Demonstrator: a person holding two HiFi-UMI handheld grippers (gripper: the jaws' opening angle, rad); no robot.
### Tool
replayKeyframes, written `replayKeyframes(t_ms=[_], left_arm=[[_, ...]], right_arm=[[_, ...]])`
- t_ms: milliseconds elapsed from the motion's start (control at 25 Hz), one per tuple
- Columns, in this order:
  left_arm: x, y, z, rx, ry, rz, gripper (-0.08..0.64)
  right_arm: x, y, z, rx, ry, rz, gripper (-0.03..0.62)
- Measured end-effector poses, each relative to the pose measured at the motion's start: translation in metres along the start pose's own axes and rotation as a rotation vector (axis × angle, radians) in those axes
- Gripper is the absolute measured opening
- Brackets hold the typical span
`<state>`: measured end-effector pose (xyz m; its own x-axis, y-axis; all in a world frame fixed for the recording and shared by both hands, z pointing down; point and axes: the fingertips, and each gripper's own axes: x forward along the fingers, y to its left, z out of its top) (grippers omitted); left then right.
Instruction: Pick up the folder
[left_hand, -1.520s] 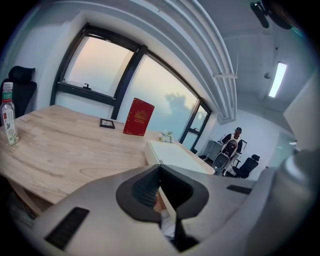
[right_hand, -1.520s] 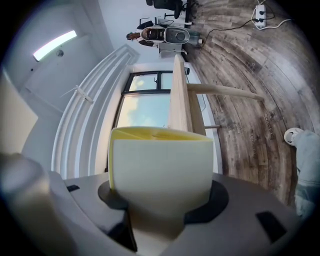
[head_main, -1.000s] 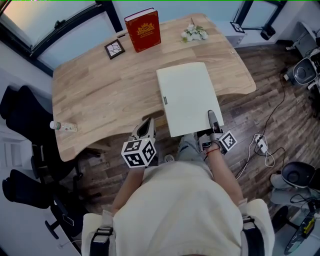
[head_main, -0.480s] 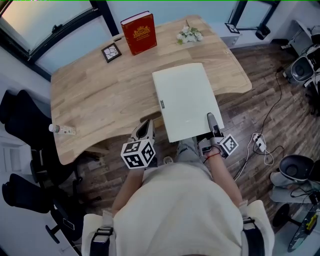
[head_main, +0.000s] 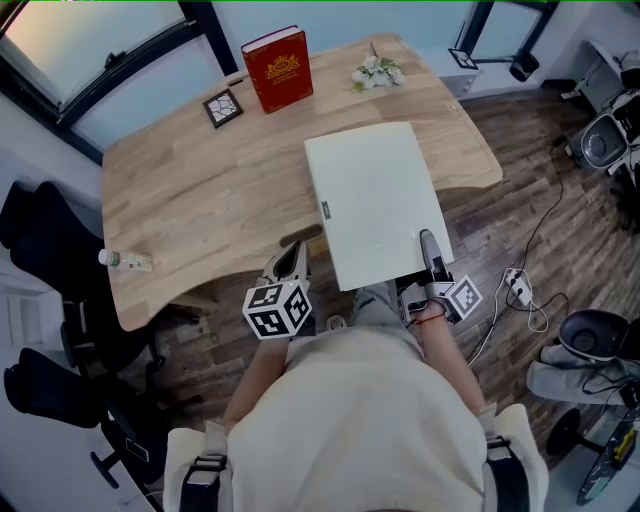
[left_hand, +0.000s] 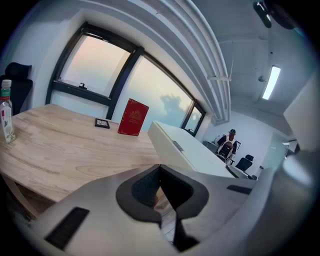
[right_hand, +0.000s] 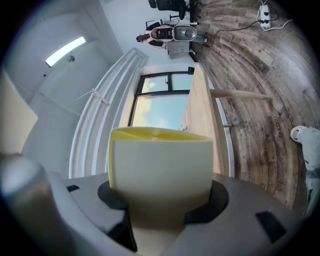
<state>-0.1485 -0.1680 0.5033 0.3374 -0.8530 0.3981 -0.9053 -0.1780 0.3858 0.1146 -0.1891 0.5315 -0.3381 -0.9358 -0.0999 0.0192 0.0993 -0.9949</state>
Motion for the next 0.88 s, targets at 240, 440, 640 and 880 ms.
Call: replayKeyframes(t_ms=[240, 440, 640, 880], left_arm=[[-0.004, 0.0, -0.001, -0.001, -0.004, 0.002, 0.02], [-0.005, 0.003, -0.001, -0.002, -0.003, 0.003, 0.02], [-0.005, 0.003, -0.001, -0.002, -0.001, 0.002, 0.02], [-0.004, 0.005, -0.001, -0.006, -0.002, 0.0, 0.02]], right_arm=[[-0.007, 0.012, -0.003, 0.001, 0.003, 0.021, 0.282], [-0.008, 0.018, -0.004, 0.001, 0.008, 0.035, 0.282], [-0.008, 0.021, -0.005, 0.006, 0.01, 0.042, 0.282], [-0.004, 0.024, -0.006, 0.006, 0.004, 0.042, 0.281]])
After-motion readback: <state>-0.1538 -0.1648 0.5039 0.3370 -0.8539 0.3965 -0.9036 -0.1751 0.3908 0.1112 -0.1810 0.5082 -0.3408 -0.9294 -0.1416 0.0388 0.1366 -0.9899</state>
